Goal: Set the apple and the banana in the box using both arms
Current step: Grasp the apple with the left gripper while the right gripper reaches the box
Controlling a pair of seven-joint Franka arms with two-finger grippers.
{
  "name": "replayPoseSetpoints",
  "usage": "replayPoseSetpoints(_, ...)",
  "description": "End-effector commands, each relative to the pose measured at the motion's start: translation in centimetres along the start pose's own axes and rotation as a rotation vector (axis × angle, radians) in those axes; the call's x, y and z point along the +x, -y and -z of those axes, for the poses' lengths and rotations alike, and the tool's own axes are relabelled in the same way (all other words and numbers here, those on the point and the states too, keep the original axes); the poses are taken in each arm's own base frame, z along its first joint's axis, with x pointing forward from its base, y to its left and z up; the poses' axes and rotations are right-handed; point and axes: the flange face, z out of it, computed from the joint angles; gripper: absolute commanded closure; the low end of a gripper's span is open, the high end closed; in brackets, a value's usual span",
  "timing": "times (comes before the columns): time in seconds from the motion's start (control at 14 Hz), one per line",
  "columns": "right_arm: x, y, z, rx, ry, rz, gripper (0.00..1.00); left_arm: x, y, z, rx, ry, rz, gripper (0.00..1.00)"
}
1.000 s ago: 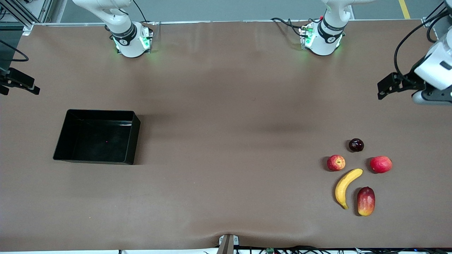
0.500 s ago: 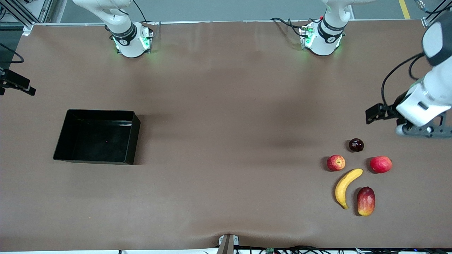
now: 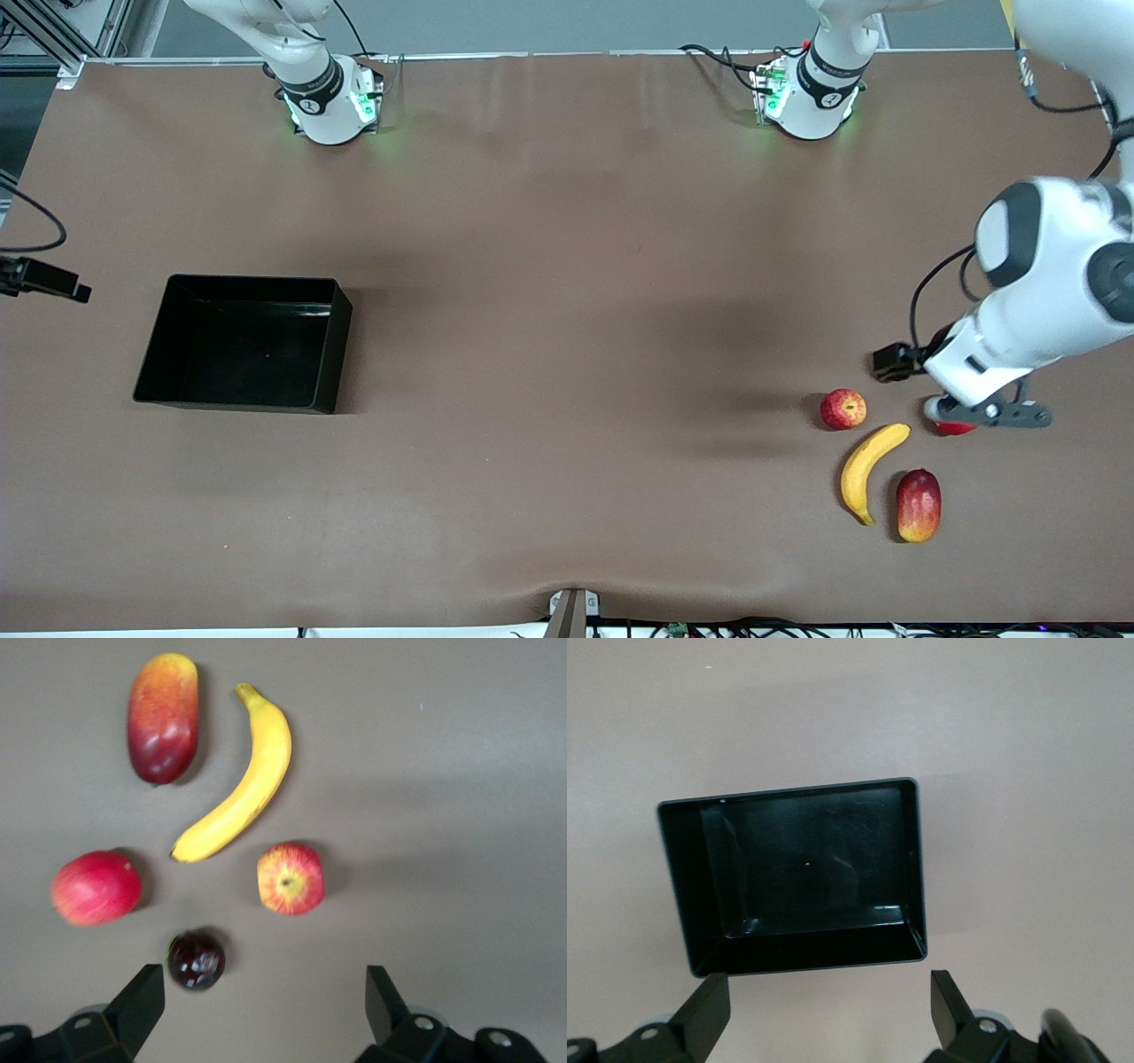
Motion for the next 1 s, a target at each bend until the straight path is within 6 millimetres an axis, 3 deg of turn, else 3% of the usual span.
replayPoseSetpoints(0.0, 0.5, -2.0, -0.4, -0.007, 0.017, -0.013, 0.0, 0.7, 0.7, -3.9, 0.003, -0.016, 0.014, 0.0)
replayPoseSetpoints(0.14, 1.8, -2.3, -3.5, -0.004, 0.062, -0.015, 0.0, 1.2, 0.7, -6.6, -0.007, -0.02, 0.052, 0.0)
replayPoseSetpoints(0.36, 2.8, -4.2, -7.0, 0.0, 0.105, -0.012, 0.0, 1.7, 0.4, -9.4, -0.018, -0.031, 0.053, 0.0)
replayPoseSetpoints(0.5, 4.1, -5.9, -11.4, 0.006, 0.133, -0.003, 0.0, 1.9, 0.2, -11.4, -0.024, -0.035, 0.051, 0.0)
replayPoseSetpoints(0.71, 5.5, -6.4, -16.7, 0.002, 0.107, 0.111, 0.0, 1.9, -0.3, -13.6, -0.031, -0.027, 0.045, 0.0)
replayPoseSetpoints(0.86, 5.3, -8.1, -20.6, 0.004, 0.105, 0.139, 0.0, 1.7, -0.4, -14.7, -0.033, -0.017, 0.044, 0.0)
replayPoseSetpoints(0.93, 5.0, -8.4, -22.1, 0.006, 0.11, 0.14, 0.0, 1.5, -0.4, -15.1, -0.034, -0.011, 0.044, 0.05)
